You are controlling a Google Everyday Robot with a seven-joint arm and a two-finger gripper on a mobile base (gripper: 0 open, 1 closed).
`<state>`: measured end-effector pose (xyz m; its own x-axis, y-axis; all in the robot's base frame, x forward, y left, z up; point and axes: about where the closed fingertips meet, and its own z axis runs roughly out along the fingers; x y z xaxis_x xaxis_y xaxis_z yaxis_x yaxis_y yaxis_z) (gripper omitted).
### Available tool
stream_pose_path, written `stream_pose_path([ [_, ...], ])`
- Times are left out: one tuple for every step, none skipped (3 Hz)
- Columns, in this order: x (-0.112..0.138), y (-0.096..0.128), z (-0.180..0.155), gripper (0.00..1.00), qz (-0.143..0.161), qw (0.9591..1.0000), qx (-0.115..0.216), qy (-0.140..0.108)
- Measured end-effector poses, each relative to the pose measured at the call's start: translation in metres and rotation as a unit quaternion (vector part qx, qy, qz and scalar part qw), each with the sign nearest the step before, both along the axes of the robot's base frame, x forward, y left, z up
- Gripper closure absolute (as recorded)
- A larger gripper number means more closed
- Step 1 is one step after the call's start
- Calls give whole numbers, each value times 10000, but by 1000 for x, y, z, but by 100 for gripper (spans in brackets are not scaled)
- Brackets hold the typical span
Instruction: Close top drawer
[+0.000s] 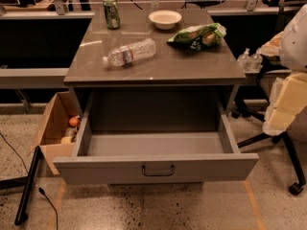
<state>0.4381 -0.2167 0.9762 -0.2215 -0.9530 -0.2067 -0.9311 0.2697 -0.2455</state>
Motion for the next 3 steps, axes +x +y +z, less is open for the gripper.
stream_pose_path([
  [0,0,0,0,0,10000,0,0],
  [0,0,0,14,25,10000,40,-42],
  [6,1,-31,38,211,9995,234,-86],
])
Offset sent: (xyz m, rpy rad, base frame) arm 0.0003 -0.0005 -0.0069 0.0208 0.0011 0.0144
